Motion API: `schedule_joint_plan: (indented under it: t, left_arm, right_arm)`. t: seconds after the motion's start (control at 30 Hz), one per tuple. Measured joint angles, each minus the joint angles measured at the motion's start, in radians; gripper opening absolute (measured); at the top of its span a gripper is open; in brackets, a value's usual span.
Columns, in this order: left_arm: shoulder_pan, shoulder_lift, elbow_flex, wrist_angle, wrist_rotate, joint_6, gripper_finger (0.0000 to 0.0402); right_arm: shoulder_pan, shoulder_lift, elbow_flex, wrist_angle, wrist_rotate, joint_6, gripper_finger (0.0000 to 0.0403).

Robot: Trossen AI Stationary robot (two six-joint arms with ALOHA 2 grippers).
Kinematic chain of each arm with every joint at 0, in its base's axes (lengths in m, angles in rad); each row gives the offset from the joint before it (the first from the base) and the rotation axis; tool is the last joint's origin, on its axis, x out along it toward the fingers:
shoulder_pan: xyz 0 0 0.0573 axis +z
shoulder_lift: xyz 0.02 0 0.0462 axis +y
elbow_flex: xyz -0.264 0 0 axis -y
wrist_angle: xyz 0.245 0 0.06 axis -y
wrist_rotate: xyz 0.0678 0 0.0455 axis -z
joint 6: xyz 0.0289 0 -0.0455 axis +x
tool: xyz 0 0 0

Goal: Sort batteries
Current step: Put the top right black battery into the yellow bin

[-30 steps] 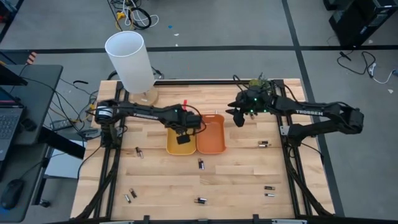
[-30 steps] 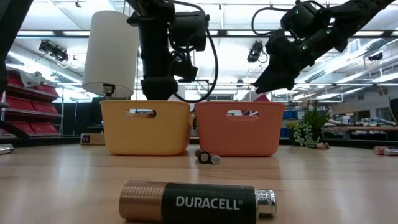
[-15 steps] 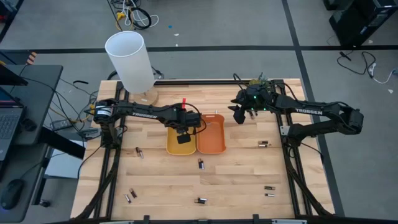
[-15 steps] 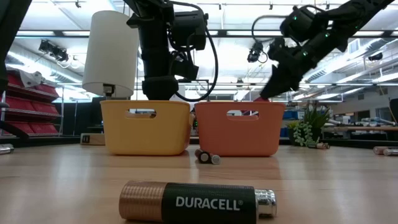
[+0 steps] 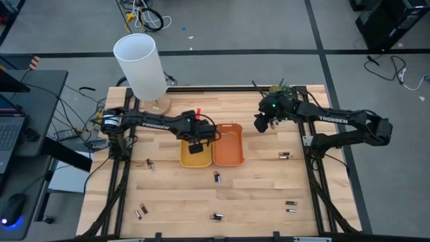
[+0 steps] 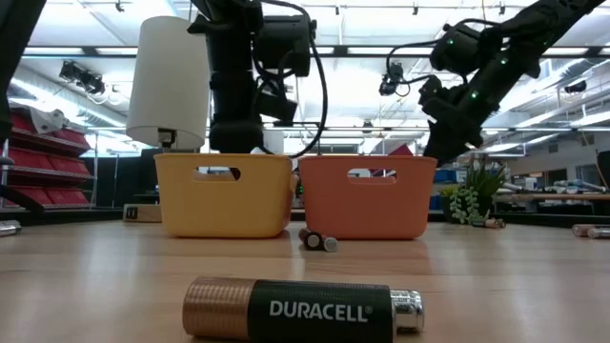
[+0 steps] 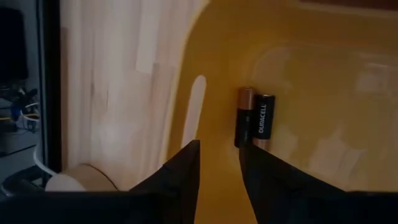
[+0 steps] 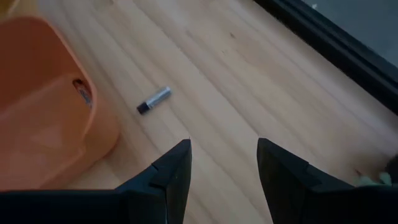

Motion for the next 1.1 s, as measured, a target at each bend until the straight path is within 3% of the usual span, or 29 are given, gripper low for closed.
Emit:
schedule_joint_plan:
  t: [0.53, 0.63, 0.83, 1.0, 1.1]
  left_arm:
    - [-0.006, -0.323, -0.017, 0.194, -0.01, 0.107, 0.012]
    - [-0.006, -0.397, -0.077, 0.3, -0.014, 0.12, 0.012]
    - [0.046, -0.51, -0.317, 0.54, -0.083, 0.121, 0.012]
    - [0.073, -0.526, -0.469, 0.693, 0.036, 0.075, 0.012]
    - [0.073, -0.526, -0.528, 0.766, 0.044, 0.076, 0.012]
  right_arm:
    - [-0.063, 0.003, -0.149, -0.032, 0.044, 0.043, 0.0151]
    - [-0.08, 0.003, -0.168, -0.033, 0.097, 0.059, 0.0146]
    - [-0.103, 0.003, -0.19, -0.033, 0.127, 0.069, 0.014]
    - [-0.103, 0.004, -0.195, -0.077, 0.122, 0.087, 0.0139]
    - [-0.103, 0.004, -0.195, -0.088, 0.113, 0.095, 0.0138]
